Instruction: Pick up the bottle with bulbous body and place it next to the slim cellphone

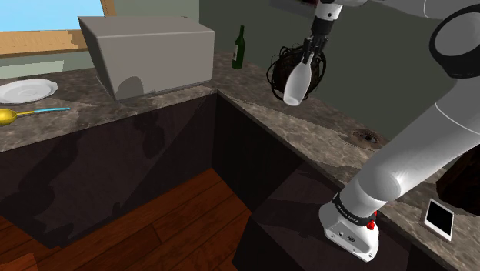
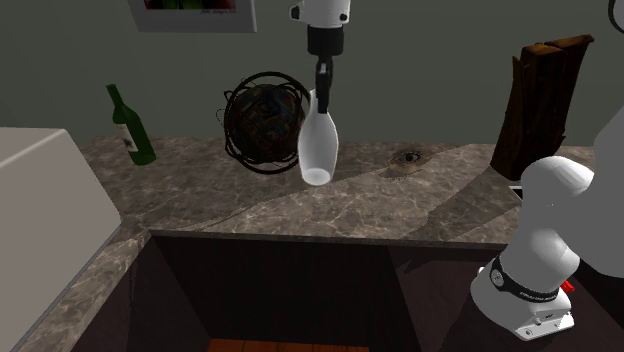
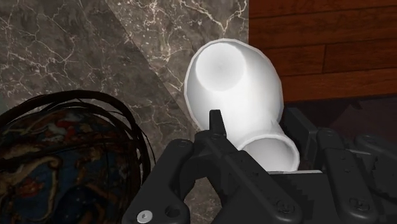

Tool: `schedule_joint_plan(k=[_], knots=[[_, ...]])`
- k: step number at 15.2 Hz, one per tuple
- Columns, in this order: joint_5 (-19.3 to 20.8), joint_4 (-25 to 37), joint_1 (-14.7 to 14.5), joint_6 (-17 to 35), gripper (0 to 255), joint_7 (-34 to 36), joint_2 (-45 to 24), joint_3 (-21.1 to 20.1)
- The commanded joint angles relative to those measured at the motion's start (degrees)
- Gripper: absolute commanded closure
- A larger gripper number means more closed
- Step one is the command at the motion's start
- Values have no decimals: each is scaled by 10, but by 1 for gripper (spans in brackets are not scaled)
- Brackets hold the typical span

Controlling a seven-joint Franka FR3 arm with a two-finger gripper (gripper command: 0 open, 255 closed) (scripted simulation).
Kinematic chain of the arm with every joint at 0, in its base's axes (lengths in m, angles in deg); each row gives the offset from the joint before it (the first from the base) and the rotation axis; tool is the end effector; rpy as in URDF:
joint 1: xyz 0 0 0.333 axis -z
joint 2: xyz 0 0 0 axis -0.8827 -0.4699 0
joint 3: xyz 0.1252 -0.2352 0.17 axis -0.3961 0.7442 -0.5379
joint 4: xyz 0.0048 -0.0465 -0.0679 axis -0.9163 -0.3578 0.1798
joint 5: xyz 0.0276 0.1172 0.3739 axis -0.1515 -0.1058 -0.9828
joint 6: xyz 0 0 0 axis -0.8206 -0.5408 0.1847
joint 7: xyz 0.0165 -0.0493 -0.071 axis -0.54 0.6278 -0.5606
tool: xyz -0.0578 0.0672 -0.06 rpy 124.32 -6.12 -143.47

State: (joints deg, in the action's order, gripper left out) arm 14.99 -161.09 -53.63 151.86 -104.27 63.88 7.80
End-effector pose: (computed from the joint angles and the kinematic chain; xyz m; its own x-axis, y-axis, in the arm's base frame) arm 0.4577 -0.2643 0.5936 0.9896 -0.1437 0.0050 -0.1438 -0.9894 0.0189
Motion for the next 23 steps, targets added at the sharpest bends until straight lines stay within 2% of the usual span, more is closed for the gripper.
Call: schedule_joint_plan(k=[1, 13, 23], knots=[[-1, 18, 0, -14, 255, -1, -4, 0], [-11, 143, 1, -113, 255, -10, -32, 3], [-28, 280, 8, -205, 255, -24, -79, 11]])
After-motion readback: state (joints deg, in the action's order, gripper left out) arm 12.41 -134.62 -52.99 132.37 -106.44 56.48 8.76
